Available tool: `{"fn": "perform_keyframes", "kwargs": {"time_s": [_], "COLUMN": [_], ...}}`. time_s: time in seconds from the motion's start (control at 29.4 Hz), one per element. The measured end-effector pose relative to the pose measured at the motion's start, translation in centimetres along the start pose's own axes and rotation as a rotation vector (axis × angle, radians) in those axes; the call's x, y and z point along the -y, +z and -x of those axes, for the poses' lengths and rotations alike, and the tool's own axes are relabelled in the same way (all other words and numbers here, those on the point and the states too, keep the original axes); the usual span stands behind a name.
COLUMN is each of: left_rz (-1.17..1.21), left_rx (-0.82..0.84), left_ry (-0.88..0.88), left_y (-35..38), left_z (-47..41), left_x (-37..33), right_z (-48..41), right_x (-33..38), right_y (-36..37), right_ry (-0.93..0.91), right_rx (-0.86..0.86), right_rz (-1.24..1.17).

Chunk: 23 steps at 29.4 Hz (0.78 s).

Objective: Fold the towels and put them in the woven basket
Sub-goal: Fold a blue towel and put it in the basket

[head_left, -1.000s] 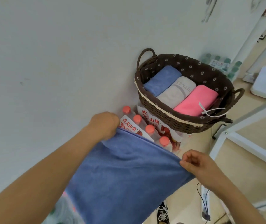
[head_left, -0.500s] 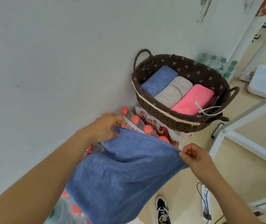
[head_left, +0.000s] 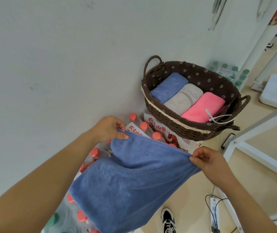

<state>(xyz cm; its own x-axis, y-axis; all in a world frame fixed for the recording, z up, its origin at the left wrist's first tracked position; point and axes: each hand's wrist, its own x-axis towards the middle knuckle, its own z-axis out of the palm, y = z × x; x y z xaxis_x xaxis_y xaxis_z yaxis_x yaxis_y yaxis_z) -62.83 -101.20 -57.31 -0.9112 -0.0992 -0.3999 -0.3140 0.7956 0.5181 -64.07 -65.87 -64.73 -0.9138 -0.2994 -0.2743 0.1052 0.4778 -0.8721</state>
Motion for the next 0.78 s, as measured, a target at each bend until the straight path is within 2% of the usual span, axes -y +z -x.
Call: {"fn": "perform_keyframes", "kwargs": {"time_s": [0.14,0.2,0.34,0.44,0.58,0.71,0.78], "left_rz": [0.252,0.337,0.451,0.532,0.561,0.558,0.520], "left_rx": [0.027,-0.009,-0.221,-0.348,-0.607,-0.751,-0.728], "left_ry": [-0.124,-0.123,-0.046,0.006,0.057,0.088,0.069], "left_y": [-0.1,-0.4,-1.8,-3.2,-5.4,-7.1,-7.7], "left_z": [0.2,1.0,4.8,8.9,14.2,19.4,21.8], "left_x": [-0.1,-0.4,-1.5,-1.6,-0.8,-0.1,0.5], "right_z": [-0.1,0.0,1.0,2.2,2.7,3.5,4.1], "right_x": [0.3,0.6,2.6,6.3,12.2,16.5,18.5], "right_y": [-0.5,-1.1,-2.4,-3.6,-3.7,-2.1,-1.5], "right_ry": [0.015,0.008,-0.111,-0.284,-0.469,-0.574,-0.618], "right_rx": [0.050,0.048,0.019,0.038,0.037,0.014,-0.012], "right_rz": [-0.022,0.001,0.238,0.385,0.467,0.529,0.513]}}
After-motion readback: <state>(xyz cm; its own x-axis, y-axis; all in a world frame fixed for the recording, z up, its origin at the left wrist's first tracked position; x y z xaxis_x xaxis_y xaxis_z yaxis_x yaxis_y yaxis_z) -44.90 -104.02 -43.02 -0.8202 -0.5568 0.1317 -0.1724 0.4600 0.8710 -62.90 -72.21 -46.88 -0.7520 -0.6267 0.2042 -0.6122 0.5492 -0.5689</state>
